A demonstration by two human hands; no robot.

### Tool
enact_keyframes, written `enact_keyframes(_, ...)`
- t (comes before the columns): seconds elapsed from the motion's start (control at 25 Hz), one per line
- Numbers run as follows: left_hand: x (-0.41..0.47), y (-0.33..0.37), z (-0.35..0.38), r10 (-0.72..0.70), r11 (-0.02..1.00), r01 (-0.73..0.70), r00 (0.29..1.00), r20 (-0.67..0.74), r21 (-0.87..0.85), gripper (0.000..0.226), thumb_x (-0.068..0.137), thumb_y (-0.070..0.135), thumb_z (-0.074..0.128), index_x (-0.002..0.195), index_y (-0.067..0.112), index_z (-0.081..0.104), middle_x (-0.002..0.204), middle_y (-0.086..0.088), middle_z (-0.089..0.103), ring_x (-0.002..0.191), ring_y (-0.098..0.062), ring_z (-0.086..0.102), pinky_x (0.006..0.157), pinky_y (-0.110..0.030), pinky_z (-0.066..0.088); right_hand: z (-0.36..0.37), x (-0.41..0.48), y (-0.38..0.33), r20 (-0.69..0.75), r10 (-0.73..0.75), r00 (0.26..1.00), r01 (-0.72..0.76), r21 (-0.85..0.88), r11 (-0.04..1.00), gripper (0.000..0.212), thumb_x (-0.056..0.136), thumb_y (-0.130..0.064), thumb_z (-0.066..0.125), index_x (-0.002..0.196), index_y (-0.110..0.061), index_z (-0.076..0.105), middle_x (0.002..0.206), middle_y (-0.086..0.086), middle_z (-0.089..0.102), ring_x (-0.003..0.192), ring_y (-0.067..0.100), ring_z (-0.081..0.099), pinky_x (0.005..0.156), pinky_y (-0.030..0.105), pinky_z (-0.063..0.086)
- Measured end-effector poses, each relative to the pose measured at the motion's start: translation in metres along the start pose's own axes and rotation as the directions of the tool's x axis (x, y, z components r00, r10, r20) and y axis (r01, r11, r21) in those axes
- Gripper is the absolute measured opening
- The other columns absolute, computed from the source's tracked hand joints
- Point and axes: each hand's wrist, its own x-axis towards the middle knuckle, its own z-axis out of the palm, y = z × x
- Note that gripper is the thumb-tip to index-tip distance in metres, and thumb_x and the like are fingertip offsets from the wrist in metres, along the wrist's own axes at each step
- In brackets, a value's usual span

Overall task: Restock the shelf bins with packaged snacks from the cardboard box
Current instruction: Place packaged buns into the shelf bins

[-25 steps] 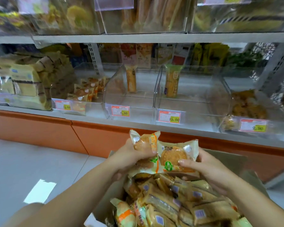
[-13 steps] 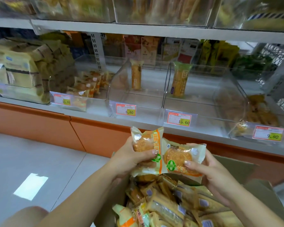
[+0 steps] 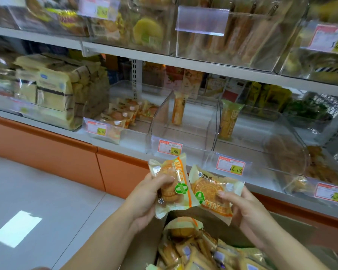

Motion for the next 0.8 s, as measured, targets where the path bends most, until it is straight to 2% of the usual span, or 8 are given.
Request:
enact_keyframes(0.12,-0.004,0.017,-0.007,0.043,0.997,-0.046,0.998,-0.052,-0.061,0.036,0.089,0.005,0.059,0.124,0.000,0.054,0.102,-0.023,0.072,0.080,-0.029,0.073,0.061,-0.036,0.060,0.015,0.010,-0.022,0.001,-0.080,0.997,0.080,-0.149,0.986,0.094,0.026,-0.050,0.094,0.111,-0.024,0.062,0.100,0.007,0.074,0.093,0.027,0.070,0.082,0.042,0.051)
enact_keyframes(0.24,-0.005,0.043,-0.018,0.096,0.994,-0.102,0.985,-0.142,-0.039,0.036,0.086,0.004,0.064,0.121,0.002,0.055,0.107,-0.024,0.070,0.086,-0.031,0.072,0.071,-0.044,0.061,0.037,0.022,-0.057,0.077,-0.166,0.983,0.178,-0.192,0.965,0.093,0.023,-0.048,0.095,0.107,-0.027,0.061,0.097,0.008,0.074,0.084,0.025,0.072,0.075,0.041,0.052)
enact_keyframes(0.32,0.001,0.060,-0.031,0.154,0.988,-0.153,0.959,-0.239,0.021,0.042,0.082,0.007,0.072,0.120,0.005,0.055,0.107,-0.021,0.070,0.091,-0.031,0.072,0.080,-0.048,0.059,0.058,0.037,-0.083,0.119,-0.233,0.965,0.258,-0.284,0.923,0.093,0.019,-0.058,0.092,0.103,-0.032,0.061,0.095,0.005,0.075,0.083,0.022,0.072,0.075,0.039,0.050)
enact_keyframes(0.4,0.007,0.075,-0.046,0.205,0.979,-0.197,0.930,-0.304,0.055,0.055,0.072,0.012,0.081,0.119,0.009,0.054,0.106,-0.017,0.072,0.092,-0.031,0.073,0.084,-0.051,0.058,0.083,0.059,-0.105,0.161,-0.289,0.944,0.330,-0.392,0.859,0.074,0.032,-0.058,0.091,0.097,-0.038,0.062,0.094,0.002,0.074,0.086,0.022,0.072,0.079,0.041,0.051)
enact_keyframes(0.52,0.017,0.093,-0.062,0.239,0.971,-0.218,0.915,-0.325,0.100,0.057,0.072,0.019,0.085,0.119,0.011,0.055,0.102,-0.012,0.075,0.092,-0.029,0.073,0.090,-0.050,0.056,0.121,0.106,-0.126,0.133,-0.372,0.919,0.387,-0.498,0.776,0.044,0.062,-0.033,0.087,0.097,-0.038,0.061,0.095,-0.001,0.073,0.087,0.019,0.070,0.084,0.042,0.053)
enact_keyframes(0.68,0.029,0.117,-0.082,0.291,0.953,-0.238,0.894,-0.340,0.189,0.043,0.075,0.027,0.082,0.112,0.018,0.063,0.098,-0.006,0.076,0.090,-0.024,0.074,0.090,-0.046,0.056,0.180,0.183,-0.149,0.139,-0.455,0.880,0.456,-0.523,0.720,0.042,0.070,-0.017,0.085,0.100,-0.029,0.057,0.094,-0.003,0.066,0.076,0.010,0.062,0.061,0.018,0.051)
enact_keyframes(0.72,0.030,0.120,-0.087,0.299,0.948,-0.234,0.885,-0.357,0.215,0.045,0.071,0.030,0.082,0.110,0.020,0.063,0.097,-0.004,0.076,0.090,-0.023,0.074,0.090,-0.047,0.056,0.194,0.204,-0.155,0.148,-0.469,0.870,0.455,-0.608,0.651,0.041,0.071,-0.020,0.084,0.100,-0.029,0.056,0.091,-0.006,0.064,0.074,0.009,0.059,0.055,0.014,0.047)
enact_keyframes(0.8,0.037,0.122,-0.102,0.294,0.942,-0.191,0.866,-0.405,0.275,0.046,0.066,0.034,0.082,0.107,0.024,0.063,0.093,0.001,0.076,0.086,-0.019,0.074,0.088,-0.046,0.057,0.216,0.245,-0.170,0.195,-0.419,0.887,0.379,-0.826,0.418,0.040,0.069,-0.029,0.085,0.096,-0.029,0.055,0.090,-0.006,0.060,0.077,0.010,0.056,0.057,0.020,0.044)
